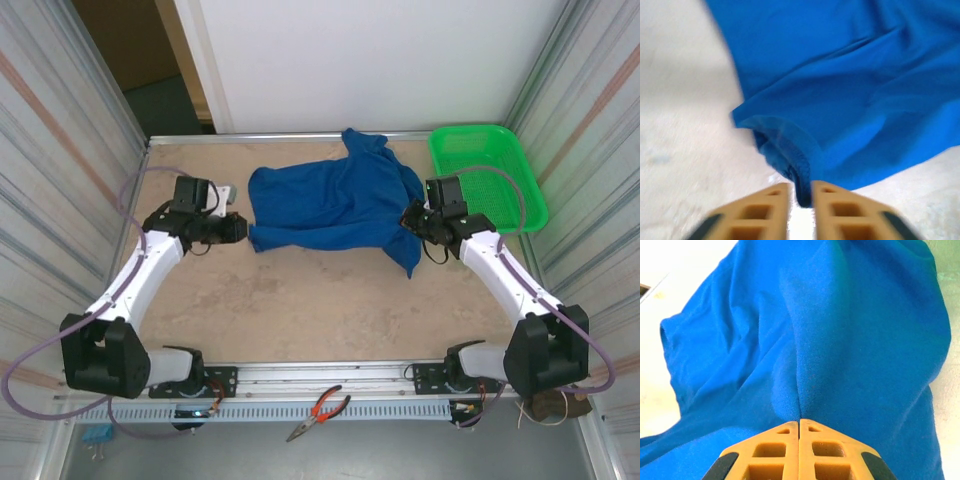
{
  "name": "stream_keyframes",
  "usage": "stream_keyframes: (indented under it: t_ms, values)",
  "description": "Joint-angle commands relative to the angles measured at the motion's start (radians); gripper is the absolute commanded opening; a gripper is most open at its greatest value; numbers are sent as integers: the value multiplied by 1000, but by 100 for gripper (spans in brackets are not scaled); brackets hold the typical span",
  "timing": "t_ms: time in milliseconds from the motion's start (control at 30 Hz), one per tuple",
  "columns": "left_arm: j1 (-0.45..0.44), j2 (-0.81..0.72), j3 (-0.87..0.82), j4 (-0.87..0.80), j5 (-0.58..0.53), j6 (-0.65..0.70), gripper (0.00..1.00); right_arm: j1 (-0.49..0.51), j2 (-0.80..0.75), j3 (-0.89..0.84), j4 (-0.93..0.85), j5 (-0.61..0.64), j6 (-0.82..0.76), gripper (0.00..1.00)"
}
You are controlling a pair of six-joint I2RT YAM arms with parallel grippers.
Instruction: Fold the inside-out t-shirt
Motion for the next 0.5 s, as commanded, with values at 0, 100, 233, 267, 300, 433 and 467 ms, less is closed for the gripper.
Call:
stream_keyframes:
  t_ms: [0, 100, 233, 267, 300, 433, 467]
  values:
    - [34, -53, -56, -13, -192, -69, 27, 5, -38, -1, -21, 8, -24, 0]
    - [45, -78, -85, -3, -224, -83, 33, 5, -36, 4, -20, 4, -24, 0]
    - [20, -125, -134, 25, -220, -125, 35, 10, -31, 2, -17, 3, -24, 0]
    - [-7, -146, -160, 51, -227, -143, 37, 11, -30, 3, -15, 4, -24, 0]
    - [-40, -163, -183, 70, -245, -160, 38, 12, -28, 1, -15, 3, -23, 0]
    - [-244, -229, -311, 183, -391, -244, 45, 15, -29, -2, -15, 10, -21, 0]
    - [-296, -233, -341, 213, -429, -274, 46, 16, -29, -2, -16, 10, -22, 0]
